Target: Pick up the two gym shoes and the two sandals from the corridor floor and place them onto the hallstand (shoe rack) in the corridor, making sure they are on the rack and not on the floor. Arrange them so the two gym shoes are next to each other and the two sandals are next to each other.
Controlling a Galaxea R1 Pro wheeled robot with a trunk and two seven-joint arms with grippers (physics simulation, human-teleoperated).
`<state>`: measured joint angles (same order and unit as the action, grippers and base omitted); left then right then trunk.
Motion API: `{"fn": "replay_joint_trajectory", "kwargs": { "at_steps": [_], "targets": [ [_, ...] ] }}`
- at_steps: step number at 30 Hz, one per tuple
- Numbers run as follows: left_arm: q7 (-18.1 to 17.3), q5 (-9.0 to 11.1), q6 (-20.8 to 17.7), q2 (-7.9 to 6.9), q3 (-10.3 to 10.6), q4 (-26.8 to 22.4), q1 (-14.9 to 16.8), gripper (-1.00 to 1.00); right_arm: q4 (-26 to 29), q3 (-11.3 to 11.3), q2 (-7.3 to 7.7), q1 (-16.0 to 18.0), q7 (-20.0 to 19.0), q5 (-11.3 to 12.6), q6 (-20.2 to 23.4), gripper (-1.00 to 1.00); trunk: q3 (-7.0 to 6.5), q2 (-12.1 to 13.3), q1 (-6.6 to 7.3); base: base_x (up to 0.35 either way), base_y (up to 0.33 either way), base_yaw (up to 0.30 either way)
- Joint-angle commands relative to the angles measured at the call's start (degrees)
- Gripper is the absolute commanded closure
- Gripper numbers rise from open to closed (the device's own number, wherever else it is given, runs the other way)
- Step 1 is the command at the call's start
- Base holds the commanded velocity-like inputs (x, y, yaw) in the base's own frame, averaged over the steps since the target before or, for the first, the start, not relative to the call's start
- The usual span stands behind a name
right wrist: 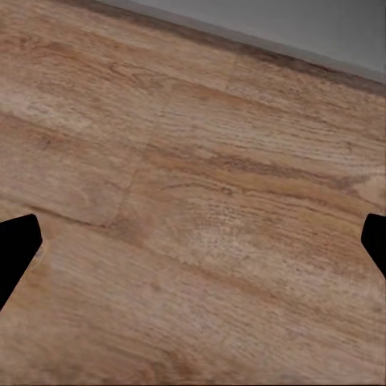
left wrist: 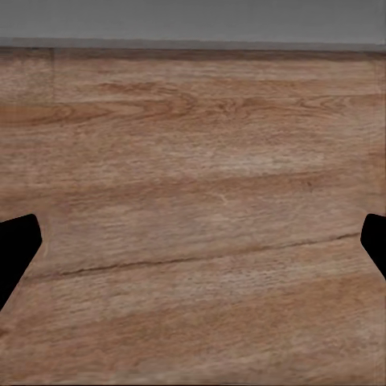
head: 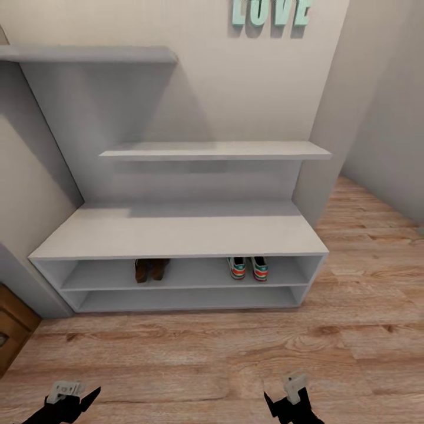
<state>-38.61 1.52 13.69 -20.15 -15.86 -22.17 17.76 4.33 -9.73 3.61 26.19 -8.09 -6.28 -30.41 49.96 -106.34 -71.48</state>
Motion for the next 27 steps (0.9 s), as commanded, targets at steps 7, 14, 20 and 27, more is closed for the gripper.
{"fn": "replay_joint_trajectory", "kwargs": {
  "at_steps": [7,14,20,27],
  "targets": [
    [9.9,0.3,0.3,0.59,-0.3,1.3,-1.2,-1.00,-0.1,0.3,0.98,-4.9,-5.2,-0.2,-3.3,-1.00,-1.23,2.8,1.55,0.000,0.000,0.000],
    [13.3,1.3,3.3,1.12,-0.4,5.9,-1.6,-1.00,-0.1,0.3,1.28,-6.1,-5.4,-0.1,-4.3,-1.00,-2.48,5.6,3.09,0.000,0.000,0.000],
    [17.3,2.7,6.1,4.55,-0.3,8.5,-1.7,-1.00,-0.4,0.3,1.15,-6.4,-5.3,-0.4,-4.5,-1.00,-3.56,8.0,4.41,0.000,0.000,0.000],
    [19.5,2.9,6.5,6.46,-0.2,9.0,-1.7,-1.00,-2.5,0.3,1.12,-6.5,-5.2,-0.3,-4.4,-1.00,-4.82,10.8,5.94,0.000,0.000,0.000]
  ]
}}
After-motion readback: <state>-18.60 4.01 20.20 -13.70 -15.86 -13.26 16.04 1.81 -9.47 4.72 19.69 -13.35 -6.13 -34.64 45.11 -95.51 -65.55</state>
